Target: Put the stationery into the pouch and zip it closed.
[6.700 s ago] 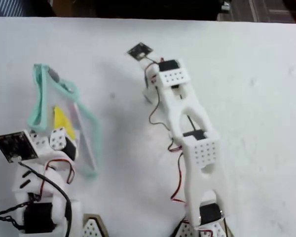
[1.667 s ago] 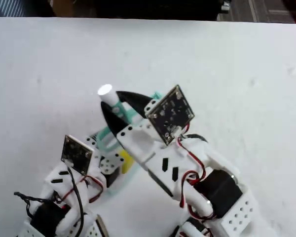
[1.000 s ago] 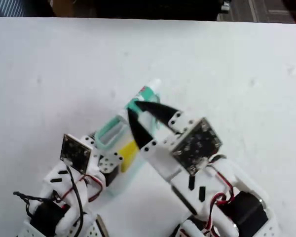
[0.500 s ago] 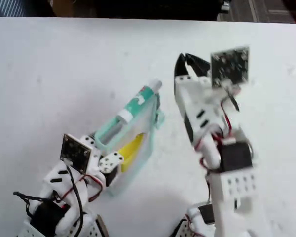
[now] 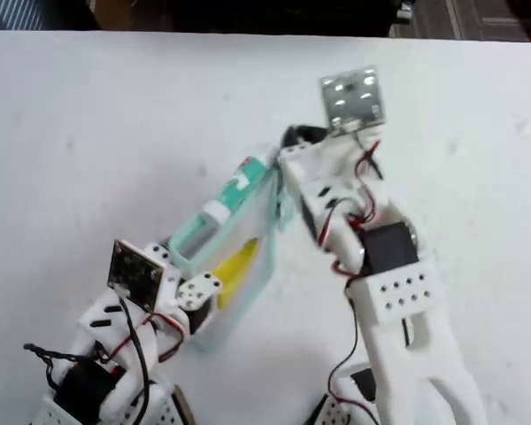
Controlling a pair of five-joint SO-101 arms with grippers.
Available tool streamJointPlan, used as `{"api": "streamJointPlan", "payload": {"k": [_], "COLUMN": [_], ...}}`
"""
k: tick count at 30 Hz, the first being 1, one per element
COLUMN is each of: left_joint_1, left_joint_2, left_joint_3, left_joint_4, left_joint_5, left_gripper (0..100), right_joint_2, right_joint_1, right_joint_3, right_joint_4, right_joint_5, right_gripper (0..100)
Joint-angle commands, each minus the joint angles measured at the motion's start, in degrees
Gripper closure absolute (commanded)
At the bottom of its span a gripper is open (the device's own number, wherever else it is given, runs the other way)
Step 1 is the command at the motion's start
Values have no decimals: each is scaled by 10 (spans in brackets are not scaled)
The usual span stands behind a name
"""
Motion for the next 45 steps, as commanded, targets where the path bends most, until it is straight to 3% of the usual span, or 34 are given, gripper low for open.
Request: {"api": "streamJointPlan", "payload": {"k": [1, 8, 18, 22, 26, 45], "left_joint_1": [-3, -3, 1, -1, 1, 3], "left_joint_2": [0, 0, 0, 0, 0, 0], "left_joint_3": [-1, -1, -1, -4, -4, -2], "left_joint_4": [-12, -6, 3, -2, -20, -21], "left_joint_5": [5, 5, 5, 4, -16, -35], "left_gripper": [782, 740, 723, 838, 984, 978], "right_joint_2": [-42, -100, -176, -181, -181, -180], "right_joint_1": [-37, -81, -81, -79, -79, -83], "right_joint_3": [-18, -17, -20, -17, -13, -25], "right_joint_4": [-11, 5, 15, 18, 39, 64], "right_joint_5": [-1, -1, 11, 73, 79, 80], "right_gripper": [981, 981, 981, 981, 981, 947]}}
